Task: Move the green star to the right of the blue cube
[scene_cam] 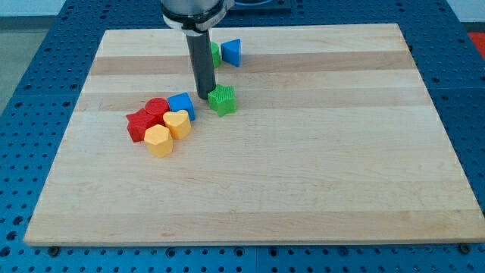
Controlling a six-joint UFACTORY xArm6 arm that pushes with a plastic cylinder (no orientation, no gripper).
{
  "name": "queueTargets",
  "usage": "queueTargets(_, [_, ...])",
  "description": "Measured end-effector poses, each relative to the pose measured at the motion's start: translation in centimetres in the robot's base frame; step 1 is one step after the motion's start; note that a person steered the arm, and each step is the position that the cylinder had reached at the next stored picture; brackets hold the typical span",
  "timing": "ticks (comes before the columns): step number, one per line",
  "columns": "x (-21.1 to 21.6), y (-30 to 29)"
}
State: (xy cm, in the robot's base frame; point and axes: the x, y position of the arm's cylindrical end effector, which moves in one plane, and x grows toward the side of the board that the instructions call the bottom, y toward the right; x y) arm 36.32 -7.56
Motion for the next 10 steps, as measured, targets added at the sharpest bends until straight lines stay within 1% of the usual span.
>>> queueTargets(1, [-2.4, 2.9])
queueTargets(2, [-2.2, 7.0])
queueTargets(4, [1.7, 4.9])
queueTargets(5, [3.0, 4.9])
queueTargets(7, [3.6, 5.8])
queueTargets(9, [5.5, 3.7])
queueTargets(10, [5.5, 4.9])
